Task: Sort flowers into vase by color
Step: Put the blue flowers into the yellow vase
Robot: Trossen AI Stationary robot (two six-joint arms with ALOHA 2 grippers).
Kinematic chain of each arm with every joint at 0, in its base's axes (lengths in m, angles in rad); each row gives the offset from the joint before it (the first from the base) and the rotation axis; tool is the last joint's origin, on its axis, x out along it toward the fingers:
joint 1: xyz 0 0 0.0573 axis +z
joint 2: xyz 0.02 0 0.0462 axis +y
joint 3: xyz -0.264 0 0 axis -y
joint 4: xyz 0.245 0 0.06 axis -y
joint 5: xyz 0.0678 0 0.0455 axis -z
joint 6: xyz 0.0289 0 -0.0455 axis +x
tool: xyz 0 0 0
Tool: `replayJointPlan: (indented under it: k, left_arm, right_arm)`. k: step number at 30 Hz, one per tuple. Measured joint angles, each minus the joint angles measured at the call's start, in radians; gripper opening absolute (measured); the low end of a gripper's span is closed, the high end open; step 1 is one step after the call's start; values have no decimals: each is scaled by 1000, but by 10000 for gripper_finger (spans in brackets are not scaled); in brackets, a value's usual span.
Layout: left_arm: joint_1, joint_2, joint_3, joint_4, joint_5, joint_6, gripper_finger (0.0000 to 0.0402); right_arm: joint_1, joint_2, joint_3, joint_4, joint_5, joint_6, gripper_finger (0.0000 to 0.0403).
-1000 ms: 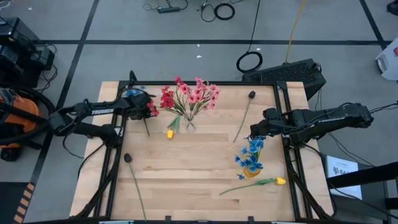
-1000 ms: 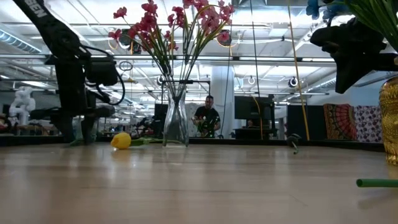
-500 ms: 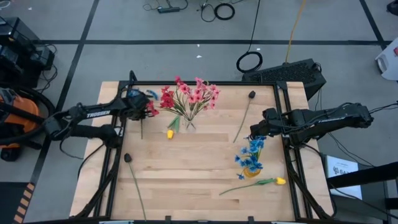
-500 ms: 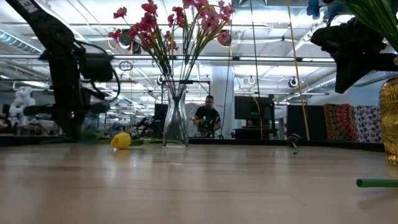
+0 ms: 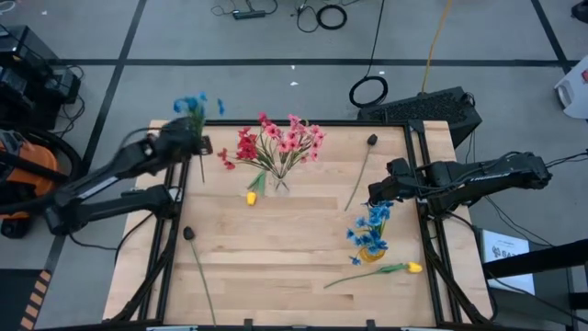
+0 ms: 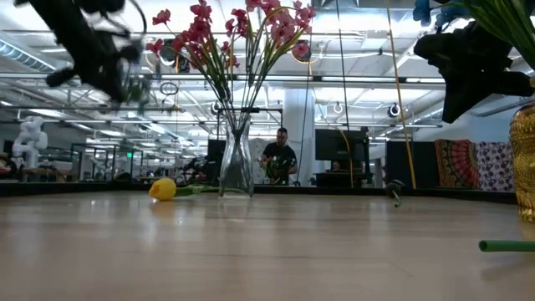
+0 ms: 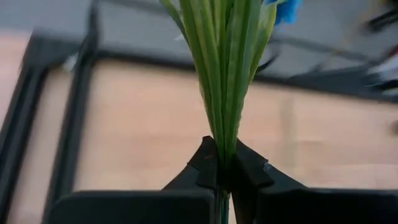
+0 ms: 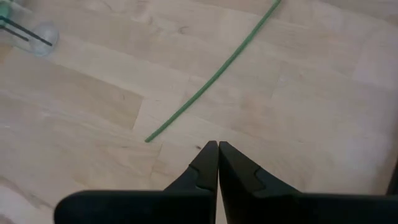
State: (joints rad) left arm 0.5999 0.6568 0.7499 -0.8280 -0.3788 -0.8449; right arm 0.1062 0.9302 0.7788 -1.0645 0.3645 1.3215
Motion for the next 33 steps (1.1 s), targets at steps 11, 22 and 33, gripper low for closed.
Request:
replayJointPlan:
  k: [11,22,33]
  left_arm:
    - [-163,-129,144,406,84,253,17]
    - [-519,119,144,1097,214,452,17]
    - [-680,539,341,1294,211,550,17]
  right_arm:
    - [0,0,0,0,2,1,4]
    - [0,0,0,-1,5,-24,4]
    - [0,-41,13,-5,4,-170,4]
